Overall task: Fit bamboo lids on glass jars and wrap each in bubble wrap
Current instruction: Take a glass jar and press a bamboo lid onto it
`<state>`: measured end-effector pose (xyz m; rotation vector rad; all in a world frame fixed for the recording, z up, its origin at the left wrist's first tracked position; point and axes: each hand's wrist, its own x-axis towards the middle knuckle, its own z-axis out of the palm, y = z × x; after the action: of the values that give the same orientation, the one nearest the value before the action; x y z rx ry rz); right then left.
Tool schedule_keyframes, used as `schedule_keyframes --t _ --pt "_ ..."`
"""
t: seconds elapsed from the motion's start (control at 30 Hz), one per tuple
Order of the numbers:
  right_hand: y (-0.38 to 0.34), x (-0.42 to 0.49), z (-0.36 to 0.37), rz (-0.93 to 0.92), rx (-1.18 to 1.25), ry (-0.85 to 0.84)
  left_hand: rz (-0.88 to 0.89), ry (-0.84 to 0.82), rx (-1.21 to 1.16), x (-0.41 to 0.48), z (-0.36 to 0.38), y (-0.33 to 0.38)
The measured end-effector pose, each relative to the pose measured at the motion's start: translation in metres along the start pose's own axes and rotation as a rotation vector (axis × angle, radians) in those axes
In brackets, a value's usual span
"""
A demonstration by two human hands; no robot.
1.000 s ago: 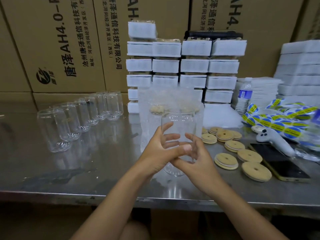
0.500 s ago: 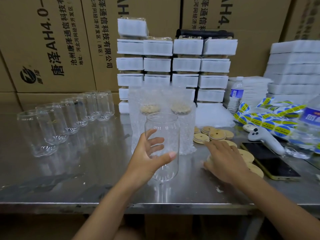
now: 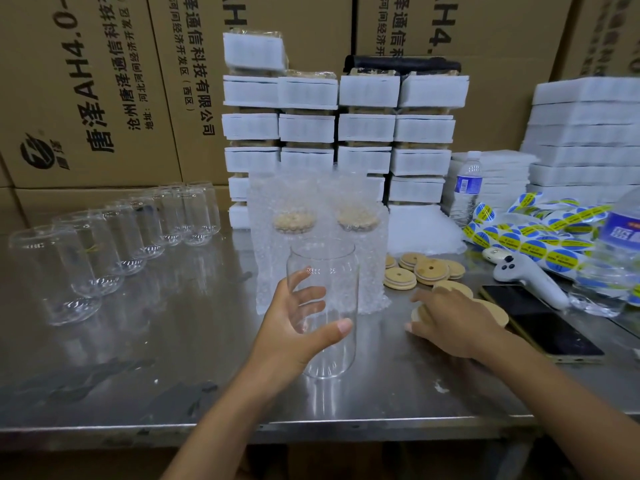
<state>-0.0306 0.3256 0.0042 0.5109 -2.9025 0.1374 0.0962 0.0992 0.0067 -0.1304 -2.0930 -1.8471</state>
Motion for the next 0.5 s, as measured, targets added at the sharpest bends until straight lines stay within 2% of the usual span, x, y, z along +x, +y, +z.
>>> schedule_keyframes --t 0.07,0.13,0.17,0.23,0.3,0.4,0.5 --pt "-0.006 0.002 -0.005 -0.072 0.234 0.210 -0.007 0.001 -0.003 -0.001 0.001 -0.003" --pt "-0.018 0.005 -0.021 -0.108 0.693 0.368 -0.011 0.001 -0.004 0.000 0.002 -0.006" --pt "-0.026 0.005 -0.033 -0.068 0.946 0.409 -0.014 0.002 -0.008 0.000 0.003 -0.006" --pt "-0.045 0.001 -0.059 0.015 1.419 0.403 -0.019 0.000 -0.015 0.000 0.005 -0.007" --pt "-0.064 -0.005 -0.081 -0.026 1.739 0.330 -0.021 -0.005 -0.027 0.001 0.008 -0.006" --pt "-0.091 -0.013 -0.099 -0.157 1.876 0.306 -0.019 -0.019 -0.023 0.003 0.013 -0.004" --pt "-0.113 -0.017 -0.099 -0.228 1.750 0.337 -0.015 -0.023 -0.023 0.005 0.017 -0.003"
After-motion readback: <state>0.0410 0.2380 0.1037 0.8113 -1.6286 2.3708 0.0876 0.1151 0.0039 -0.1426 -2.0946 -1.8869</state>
